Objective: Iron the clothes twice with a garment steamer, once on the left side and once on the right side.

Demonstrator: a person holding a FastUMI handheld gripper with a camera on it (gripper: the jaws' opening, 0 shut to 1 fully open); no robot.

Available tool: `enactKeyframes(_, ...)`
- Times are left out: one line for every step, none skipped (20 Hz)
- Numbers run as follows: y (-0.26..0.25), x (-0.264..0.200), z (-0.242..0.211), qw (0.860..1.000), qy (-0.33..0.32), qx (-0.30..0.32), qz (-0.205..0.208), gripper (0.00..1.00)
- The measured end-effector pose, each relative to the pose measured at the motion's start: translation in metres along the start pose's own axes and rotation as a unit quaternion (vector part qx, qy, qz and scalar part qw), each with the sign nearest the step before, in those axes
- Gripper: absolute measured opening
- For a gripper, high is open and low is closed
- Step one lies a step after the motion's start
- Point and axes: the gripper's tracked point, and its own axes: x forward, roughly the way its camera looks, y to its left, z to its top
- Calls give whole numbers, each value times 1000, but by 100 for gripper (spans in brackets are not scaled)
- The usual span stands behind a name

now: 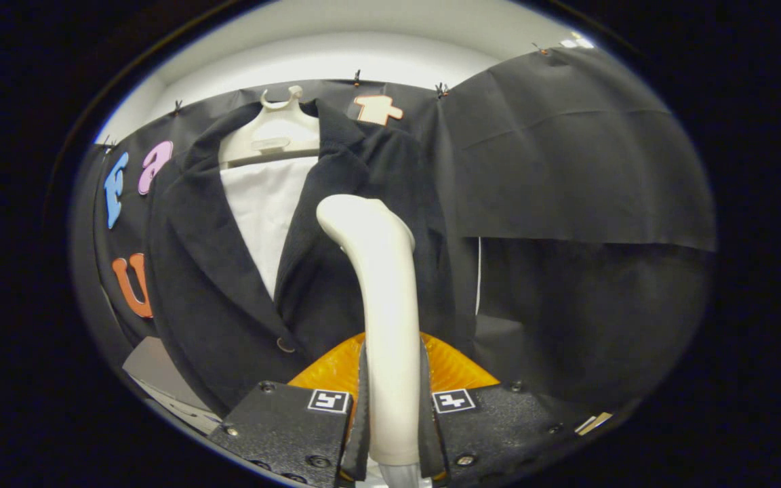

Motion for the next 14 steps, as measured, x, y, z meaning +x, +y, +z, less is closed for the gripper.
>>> enactKeyframes(1,-1,-5,1000,2,-4,-2,31)
enactKeyframes(1,-2,-10,1000,3,-8,-5,31)
enactKeyframes(1,-2,-13,1000,5,-12,-7,31)
enactKeyframes(2,-3,-18,1000,8,-16,-9,31)
enactKeyframes(2,-4,-22,1000,10,-19,-11,31)
enactKeyframes(3,-4,-28,1000,12,-26,-14,32)
enactKeyframes(2,-5,-33,999,14,-30,-16,32)
enactKeyframes(3,-6,-38,999,16,-36,-18,32)
enactKeyframes(2,-6,-43,999,18,-40,-20,32)
enactKeyframes(2,-2,-47,999,21,-44,-22,31)
enactKeyframes(1,-1,-50,998,24,-47,-24,32)
enactKeyframes(-1,-1,-54,998,26,-49,-26,32)
enactKeyframes(-2,-2,-59,998,29,-53,-28,32)
enactKeyframes(-2,-4,-64,998,30,-56,-31,31)
